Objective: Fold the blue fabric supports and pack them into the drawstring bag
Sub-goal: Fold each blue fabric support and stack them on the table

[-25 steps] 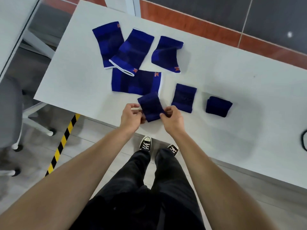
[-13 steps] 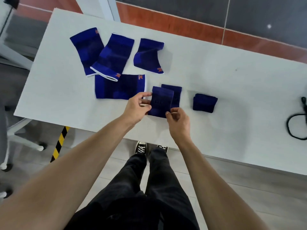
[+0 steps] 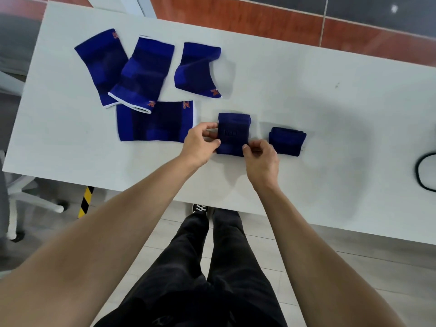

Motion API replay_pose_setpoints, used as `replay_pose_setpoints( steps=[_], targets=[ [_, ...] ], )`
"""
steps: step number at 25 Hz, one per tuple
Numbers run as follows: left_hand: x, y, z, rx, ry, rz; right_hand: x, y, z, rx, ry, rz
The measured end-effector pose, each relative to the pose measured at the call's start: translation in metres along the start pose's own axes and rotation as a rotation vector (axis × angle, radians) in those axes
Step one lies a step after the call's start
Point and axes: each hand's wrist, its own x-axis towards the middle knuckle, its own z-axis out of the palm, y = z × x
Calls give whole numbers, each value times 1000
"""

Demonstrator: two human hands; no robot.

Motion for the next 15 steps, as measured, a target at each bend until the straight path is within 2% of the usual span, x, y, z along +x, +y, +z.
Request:
replay_pose_setpoints(
  steps=[8, 10, 15],
  targets=[
    [-8, -7, 1, 89, 161, 42, -2, -7, -4, 50, 14, 16],
    [-16, -11, 2, 97, 125, 64, -5, -6, -1, 38, 32, -5],
    [-28, -14, -1, 235, -86, 195, -7, -3, 5, 9, 60, -43]
  ],
)
